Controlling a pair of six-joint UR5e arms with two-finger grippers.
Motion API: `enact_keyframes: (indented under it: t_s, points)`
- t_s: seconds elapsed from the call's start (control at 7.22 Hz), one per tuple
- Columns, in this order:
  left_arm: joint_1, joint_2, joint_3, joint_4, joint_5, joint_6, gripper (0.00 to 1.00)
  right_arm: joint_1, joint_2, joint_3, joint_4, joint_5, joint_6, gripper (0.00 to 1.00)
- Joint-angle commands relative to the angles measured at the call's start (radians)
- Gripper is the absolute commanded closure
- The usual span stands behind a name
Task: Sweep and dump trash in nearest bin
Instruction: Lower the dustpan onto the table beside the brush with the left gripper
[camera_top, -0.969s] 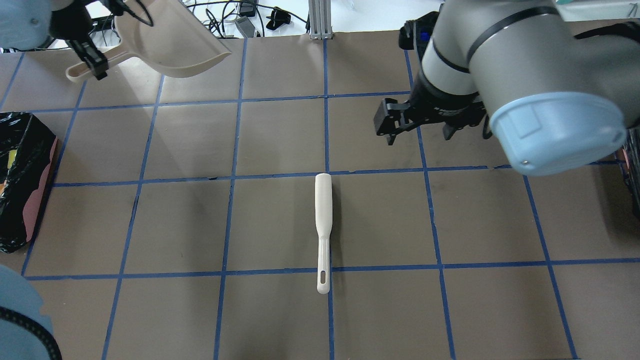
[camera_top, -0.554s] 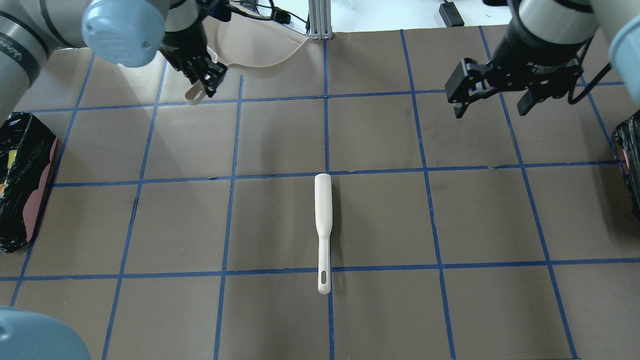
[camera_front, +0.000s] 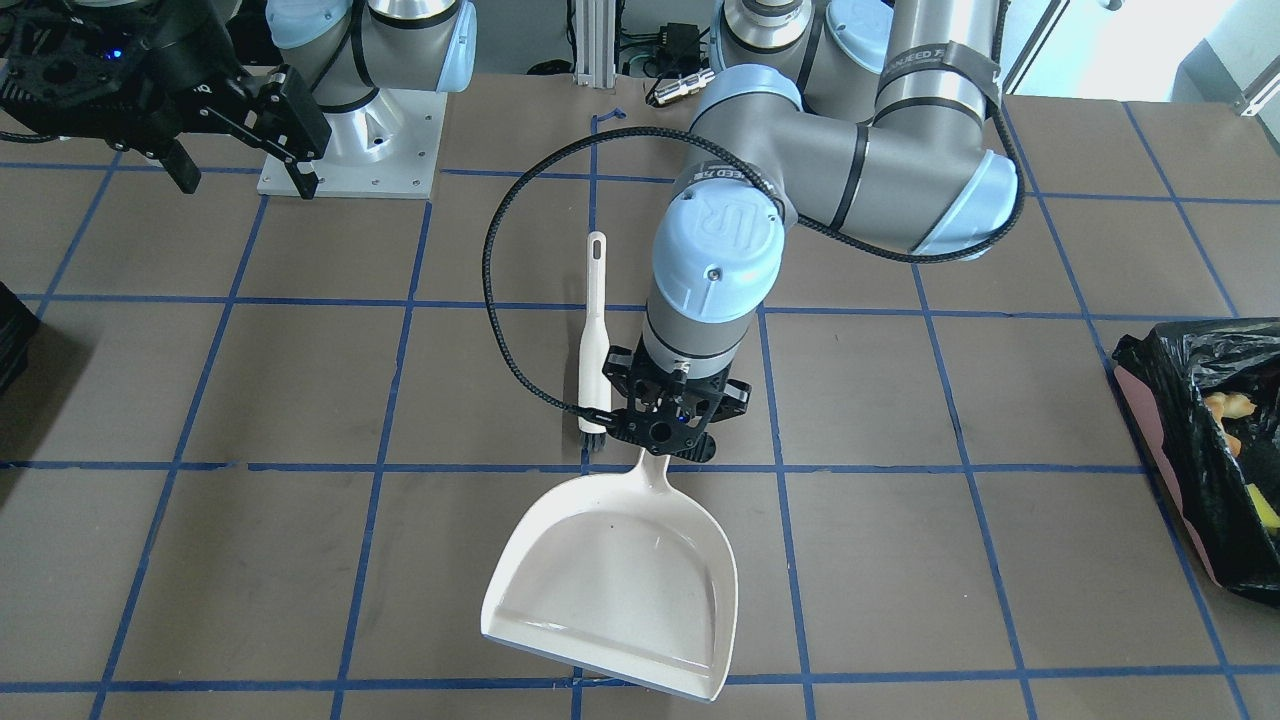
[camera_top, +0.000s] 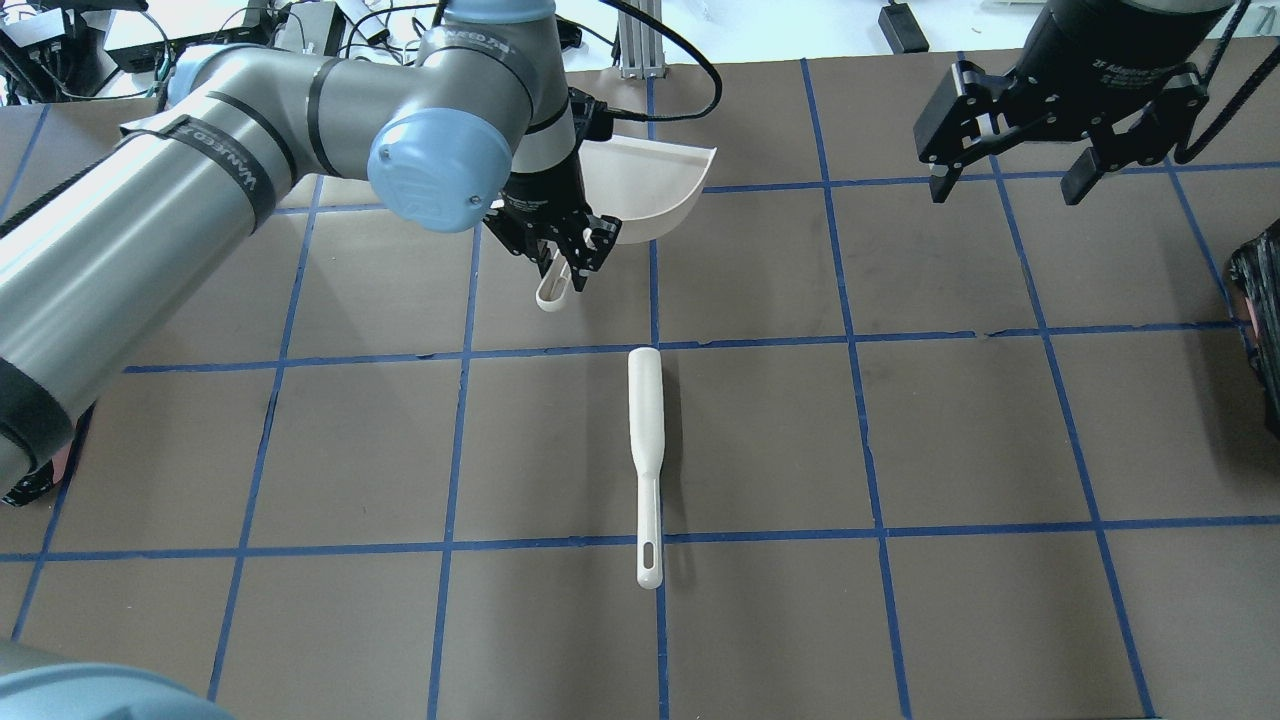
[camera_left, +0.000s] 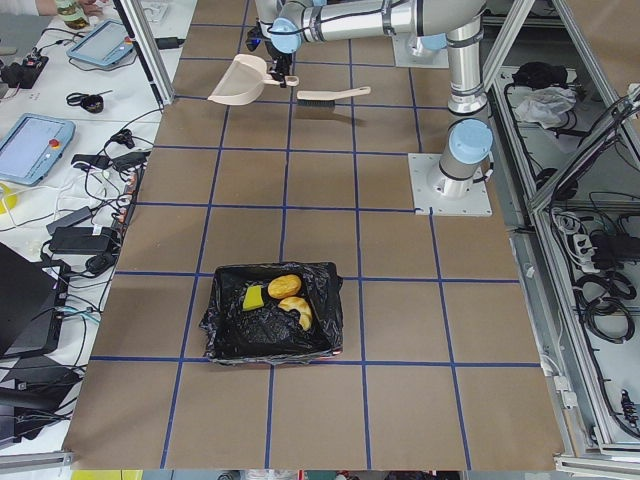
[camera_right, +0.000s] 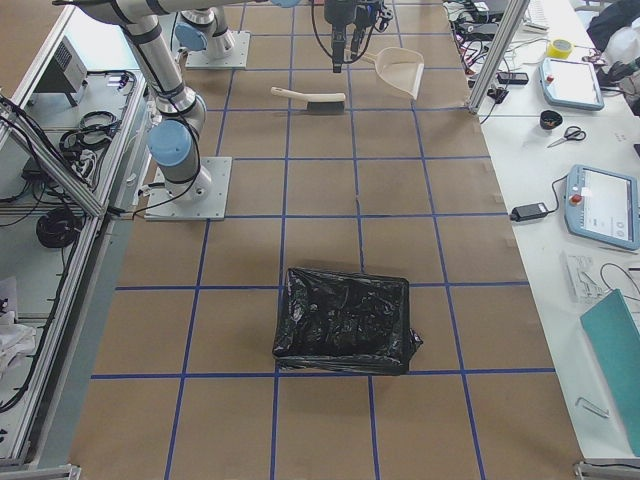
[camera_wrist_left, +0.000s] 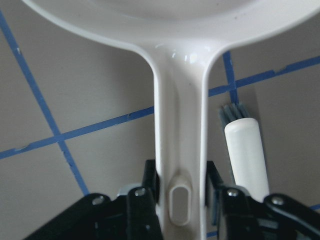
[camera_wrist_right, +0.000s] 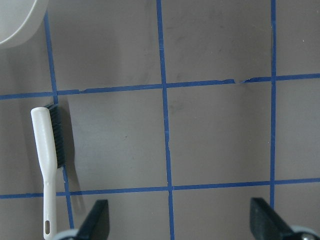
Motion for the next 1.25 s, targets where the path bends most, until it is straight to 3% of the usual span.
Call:
enact_keyframes:
  t_s: [0.0,0.28,0.42,0.69,1.11]
  points:
    - [-0.045,-0.047,-0.003,0.002,-0.041,-0.074,1.00,0.002,0.002,0.002,-0.004,-0.002,0.116,0.00]
    - [-0.084,-0.075,-0.004,0.005,-0.040,-0.096,1.00,0.008,0.011,0.019,-0.006,0.003,0.120,0.00]
    - [-0.091,-0.085,-0.004,0.007,-0.040,-0.102,1.00,0.029,0.008,0.022,-0.023,0.051,0.111,0.00]
    - [-0.099,-0.093,-0.006,0.005,-0.032,-0.140,1.00,0.048,0.021,0.057,-0.098,0.053,0.106,0.00]
    - [-0.099,-0.109,-0.007,0.005,-0.030,-0.154,1.00,0.050,0.016,0.066,-0.115,0.016,0.121,0.04]
